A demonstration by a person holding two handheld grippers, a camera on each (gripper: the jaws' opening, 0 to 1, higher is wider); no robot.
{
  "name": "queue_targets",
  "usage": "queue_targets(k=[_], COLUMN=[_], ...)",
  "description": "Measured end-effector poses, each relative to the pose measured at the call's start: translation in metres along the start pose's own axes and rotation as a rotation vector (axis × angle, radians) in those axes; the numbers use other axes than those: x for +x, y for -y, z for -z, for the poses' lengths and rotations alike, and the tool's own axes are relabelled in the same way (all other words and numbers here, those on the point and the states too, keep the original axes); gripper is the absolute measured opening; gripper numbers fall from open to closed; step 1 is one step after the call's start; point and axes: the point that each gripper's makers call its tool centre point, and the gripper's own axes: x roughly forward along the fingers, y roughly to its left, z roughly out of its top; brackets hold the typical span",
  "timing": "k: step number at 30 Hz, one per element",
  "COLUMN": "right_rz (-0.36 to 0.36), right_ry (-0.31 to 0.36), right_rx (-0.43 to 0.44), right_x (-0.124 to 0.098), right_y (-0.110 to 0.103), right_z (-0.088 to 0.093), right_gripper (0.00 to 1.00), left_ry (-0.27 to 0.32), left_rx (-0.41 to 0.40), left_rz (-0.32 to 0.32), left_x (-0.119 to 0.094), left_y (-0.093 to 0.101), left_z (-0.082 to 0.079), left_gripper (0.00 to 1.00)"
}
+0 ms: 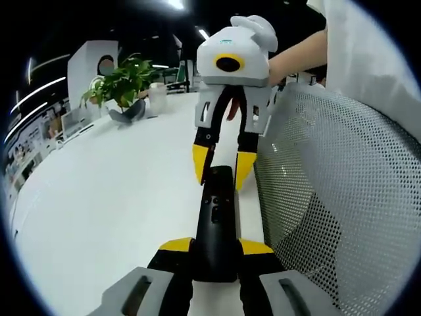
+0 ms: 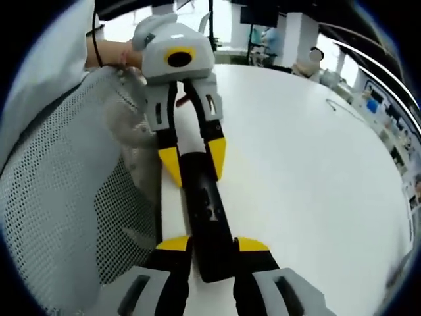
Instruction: Press the specified remote control buttons in sequence, fully releasing each button before pressing the next.
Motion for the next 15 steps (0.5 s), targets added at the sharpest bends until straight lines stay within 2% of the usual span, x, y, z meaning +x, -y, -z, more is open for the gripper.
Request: queue_targets(k=[6,8,10,15], right_rz=[-0.018,-0.019,-0.023,-0.034], right_ry=[-0.012,-0.020,-0.028,-0.070], right_rx=[-0.029,-0.078,-0.080,-0.109], right_x=[0.0052,0.0051,0.0047,0.0045], right_y=[-0.0011,-0.0020,-0.0026,-0.0025], right_z=[0.0007,0.0021,0.0020,0.0017], right_gripper=[0.22,0.21,0.21,0.21], left_ry=[0.004,0.006,0.006,-0.024], left_rx=[-0.002,-0.004,-0.001,-0.004], left_rz=[0.000,-0.002,-0.002,-0.012], left_x=[0.0003,0.0004,0.0005,0.0017], left_y=[-0.0005,-0.0007,-0.0005,-0.0006], left_z=[0.0002,0.0004,0.0004,-0.0016], left_gripper=[0.25,0.25,0.25,0.25])
